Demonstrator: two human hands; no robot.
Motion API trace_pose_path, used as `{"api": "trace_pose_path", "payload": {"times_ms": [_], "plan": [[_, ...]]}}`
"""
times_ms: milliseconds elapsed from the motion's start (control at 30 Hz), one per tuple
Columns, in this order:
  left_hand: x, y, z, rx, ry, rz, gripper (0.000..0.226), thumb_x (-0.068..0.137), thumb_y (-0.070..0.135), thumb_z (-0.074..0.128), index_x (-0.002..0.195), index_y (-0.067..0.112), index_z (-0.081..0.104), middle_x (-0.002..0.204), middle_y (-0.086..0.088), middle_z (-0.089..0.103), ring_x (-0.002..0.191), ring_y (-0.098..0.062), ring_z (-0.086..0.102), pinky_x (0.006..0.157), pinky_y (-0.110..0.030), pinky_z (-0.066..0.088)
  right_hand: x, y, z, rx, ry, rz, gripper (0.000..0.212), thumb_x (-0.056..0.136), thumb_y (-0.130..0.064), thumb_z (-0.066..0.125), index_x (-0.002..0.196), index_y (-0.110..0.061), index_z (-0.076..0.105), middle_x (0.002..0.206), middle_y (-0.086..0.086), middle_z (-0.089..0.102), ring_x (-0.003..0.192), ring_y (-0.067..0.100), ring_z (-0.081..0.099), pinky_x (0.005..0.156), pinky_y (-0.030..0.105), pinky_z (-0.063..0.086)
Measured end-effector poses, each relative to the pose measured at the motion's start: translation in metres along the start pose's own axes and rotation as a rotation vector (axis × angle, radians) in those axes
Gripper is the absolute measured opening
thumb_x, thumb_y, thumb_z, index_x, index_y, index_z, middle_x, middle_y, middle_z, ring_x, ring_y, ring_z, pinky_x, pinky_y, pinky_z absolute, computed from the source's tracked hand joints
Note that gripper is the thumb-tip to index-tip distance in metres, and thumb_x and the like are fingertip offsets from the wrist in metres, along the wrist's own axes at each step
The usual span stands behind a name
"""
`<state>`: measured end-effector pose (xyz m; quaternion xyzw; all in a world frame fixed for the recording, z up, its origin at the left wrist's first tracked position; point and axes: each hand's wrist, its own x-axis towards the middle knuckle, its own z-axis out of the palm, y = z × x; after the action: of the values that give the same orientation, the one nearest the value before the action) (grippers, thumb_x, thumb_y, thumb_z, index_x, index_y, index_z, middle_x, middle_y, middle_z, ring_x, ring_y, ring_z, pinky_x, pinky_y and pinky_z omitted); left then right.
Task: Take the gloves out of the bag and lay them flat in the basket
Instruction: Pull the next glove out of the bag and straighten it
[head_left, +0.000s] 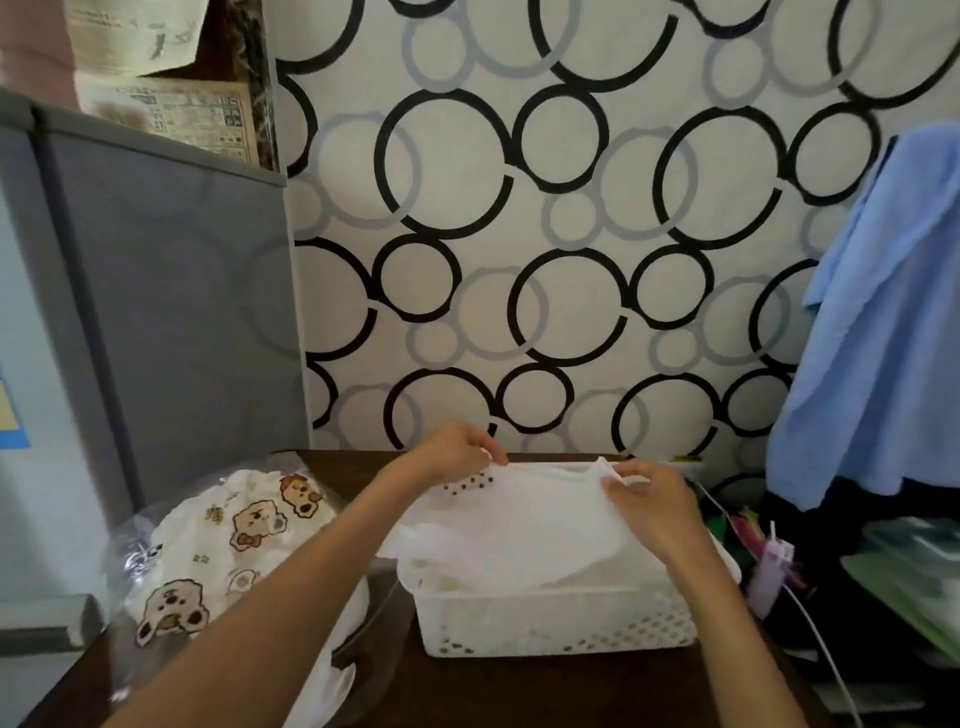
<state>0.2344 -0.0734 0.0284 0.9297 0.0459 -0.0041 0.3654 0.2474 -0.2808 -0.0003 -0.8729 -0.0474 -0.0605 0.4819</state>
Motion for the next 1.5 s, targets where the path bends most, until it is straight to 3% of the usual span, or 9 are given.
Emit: {"api": "trace_pose_path", "payload": {"times_ms": [167, 467, 600, 733, 833, 1033, 1133, 1300, 1500], "plan": [[0.013, 0.013, 0.021, 0.151, 0.043, 0.114, 0.027, 0.091, 0.001, 0.053, 0.104, 0.014, 0.072, 0.121, -0.009, 0.063, 0.113, -0.024, 0.057, 0.086, -0.026, 0.044, 0.009, 0.023, -0.009, -0.201, 0.137, -0.047, 0.020, 0.092, -0.022, 0.055, 0.105, -0.014, 0.068, 0.106, 0.008, 0.068, 0.091, 0.023, 0.058, 0.075, 0.029, 0.043], [0.004, 0.002, 0.028, 0.203, 0.573, 0.251, 0.026, 0.095, 0.008, 0.053, 0.107, 0.026, 0.067, 0.119, 0.002, 0.064, 0.106, -0.016, 0.061, 0.084, -0.033, 0.054, 0.009, 0.019, -0.017, -0.309, 0.199, -0.056, 0.036, 0.090, -0.022, 0.062, 0.124, -0.017, 0.054, 0.114, 0.009, 0.062, 0.108, 0.028, 0.056, 0.076, 0.028, 0.043], [-0.013, -0.011, 0.028, 0.286, 0.001, 0.466, 0.033, 0.098, 0.030, 0.051, 0.130, 0.030, 0.054, 0.141, 0.007, 0.048, 0.132, -0.012, 0.039, 0.108, -0.027, 0.032, 0.008, 0.005, -0.015, -0.308, 0.044, -0.208, 0.031, 0.087, -0.013, 0.065, 0.116, -0.023, 0.061, 0.109, 0.003, 0.060, 0.100, 0.019, 0.055, 0.078, 0.029, 0.045], [-0.012, -0.028, 0.039, 0.668, -0.348, 0.297, 0.092, 0.086, 0.065, 0.048, 0.151, 0.034, -0.009, 0.159, 0.012, -0.014, 0.146, -0.009, -0.013, 0.119, -0.038, -0.003, 0.005, 0.008, 0.003, -0.628, -0.460, -0.068, 0.069, 0.086, -0.037, 0.065, 0.145, -0.032, 0.030, 0.152, 0.005, 0.027, 0.140, 0.027, 0.024, 0.113, 0.038, 0.024], [-0.007, -0.035, 0.045, 0.732, -0.401, 0.199, 0.096, 0.088, 0.065, 0.044, 0.149, 0.028, -0.020, 0.157, 0.009, -0.024, 0.145, -0.012, -0.019, 0.120, -0.041, -0.006, 0.003, 0.011, 0.003, -0.685, -0.629, 0.003, 0.083, 0.086, -0.042, 0.064, 0.151, -0.031, 0.012, 0.157, 0.003, 0.014, 0.143, 0.025, 0.018, 0.114, 0.038, 0.021], [-0.011, -0.030, 0.049, 0.765, -0.505, 0.066, 0.087, 0.093, 0.059, 0.042, 0.151, 0.028, -0.015, 0.159, 0.009, -0.018, 0.147, -0.015, -0.012, 0.119, -0.047, -0.002, 0.002, 0.012, 0.004, -0.698, -0.768, 0.022, 0.081, 0.090, -0.038, 0.060, 0.152, -0.027, 0.009, 0.159, 0.002, 0.008, 0.144, 0.023, 0.015, 0.114, 0.035, 0.019], [-0.022, -0.016, 0.035, 0.622, -0.389, 0.112, 0.087, 0.087, 0.069, 0.042, 0.153, 0.028, 0.004, 0.161, 0.009, -0.004, 0.148, -0.017, -0.003, 0.120, -0.046, 0.003, 0.000, 0.007, 0.003, -0.646, -0.653, -0.036, 0.078, 0.087, -0.034, 0.066, 0.150, -0.027, 0.021, 0.156, -0.001, 0.018, 0.141, 0.021, 0.023, 0.112, 0.033, 0.023], [-0.084, -0.019, -0.028, 0.210, -0.015, 0.170, 0.036, 0.093, 0.040, 0.055, 0.128, 0.031, 0.051, 0.138, 0.009, 0.048, 0.127, -0.015, 0.046, 0.100, -0.029, 0.043, -0.010, -0.010, -0.004, -0.495, -0.430, -0.165, 0.042, 0.084, -0.028, 0.069, 0.124, -0.030, 0.056, 0.143, -0.007, 0.042, 0.126, 0.015, 0.043, 0.098, 0.026, 0.036], [-0.161, -0.067, -0.072, 0.703, -0.303, -0.490, 0.100, 0.078, 0.054, 0.069, 0.153, 0.030, 0.007, 0.158, 0.006, 0.020, 0.144, -0.022, 0.024, 0.116, -0.039, 0.024, -0.069, -0.068, 0.019, -0.434, -0.397, -0.464, 0.014, 0.085, -0.031, 0.067, 0.097, -0.038, 0.068, 0.099, -0.018, 0.064, 0.085, 0.000, 0.058, 0.080, 0.024, 0.050]]}}
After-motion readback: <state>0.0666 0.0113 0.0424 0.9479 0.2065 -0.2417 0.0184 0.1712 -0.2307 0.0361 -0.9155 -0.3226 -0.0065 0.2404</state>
